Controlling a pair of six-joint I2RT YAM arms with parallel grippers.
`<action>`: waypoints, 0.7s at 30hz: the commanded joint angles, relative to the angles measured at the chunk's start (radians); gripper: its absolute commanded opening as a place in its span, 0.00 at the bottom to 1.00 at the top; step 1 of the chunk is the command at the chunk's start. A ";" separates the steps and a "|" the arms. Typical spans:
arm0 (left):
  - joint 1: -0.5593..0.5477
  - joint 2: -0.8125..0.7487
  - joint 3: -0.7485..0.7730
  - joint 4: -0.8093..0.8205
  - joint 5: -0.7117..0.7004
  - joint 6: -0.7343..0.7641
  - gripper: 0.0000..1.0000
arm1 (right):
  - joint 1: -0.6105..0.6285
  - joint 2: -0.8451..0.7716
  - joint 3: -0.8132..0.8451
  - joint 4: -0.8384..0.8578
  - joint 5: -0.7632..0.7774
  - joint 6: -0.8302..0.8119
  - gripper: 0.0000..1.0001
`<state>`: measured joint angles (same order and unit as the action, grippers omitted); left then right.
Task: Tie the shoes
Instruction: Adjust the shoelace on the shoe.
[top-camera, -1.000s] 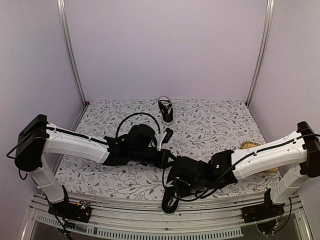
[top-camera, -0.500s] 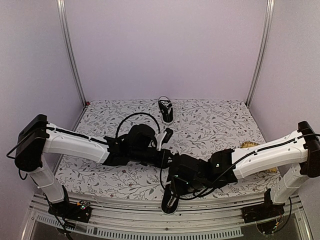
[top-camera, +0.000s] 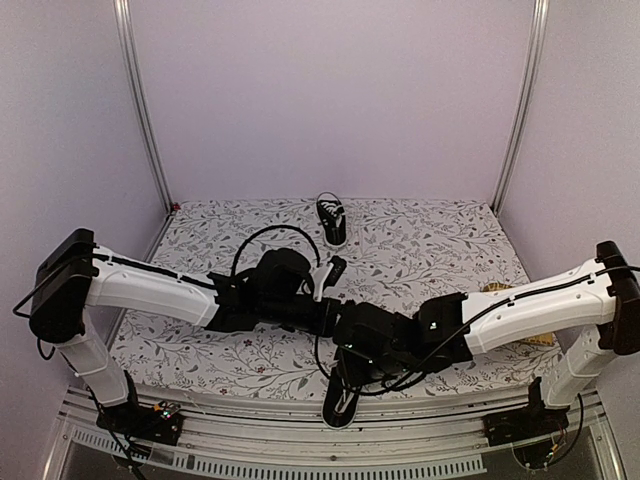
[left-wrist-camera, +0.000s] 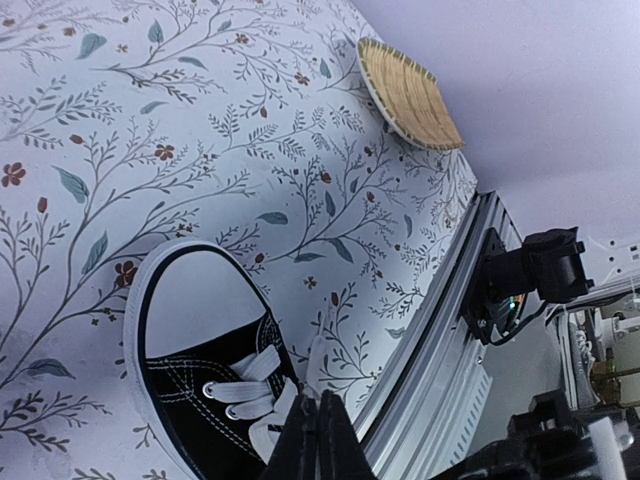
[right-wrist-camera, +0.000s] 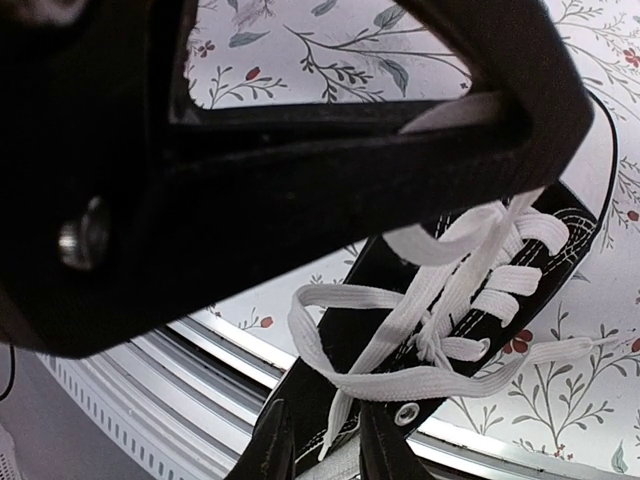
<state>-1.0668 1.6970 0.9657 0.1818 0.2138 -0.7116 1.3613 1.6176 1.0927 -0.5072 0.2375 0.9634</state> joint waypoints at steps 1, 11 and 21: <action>-0.008 0.006 -0.015 0.034 -0.004 -0.005 0.00 | 0.001 0.045 0.038 -0.028 0.027 -0.017 0.25; -0.007 0.005 -0.019 0.042 -0.001 -0.008 0.00 | 0.043 0.223 0.201 -0.243 0.159 -0.033 0.25; -0.005 0.004 -0.022 0.044 -0.001 -0.007 0.00 | 0.087 0.308 0.248 -0.271 0.186 -0.040 0.33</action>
<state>-1.0554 1.7016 0.9237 0.1345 0.1795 -0.7216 1.4223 1.8725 1.3102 -0.7818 0.4366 0.9745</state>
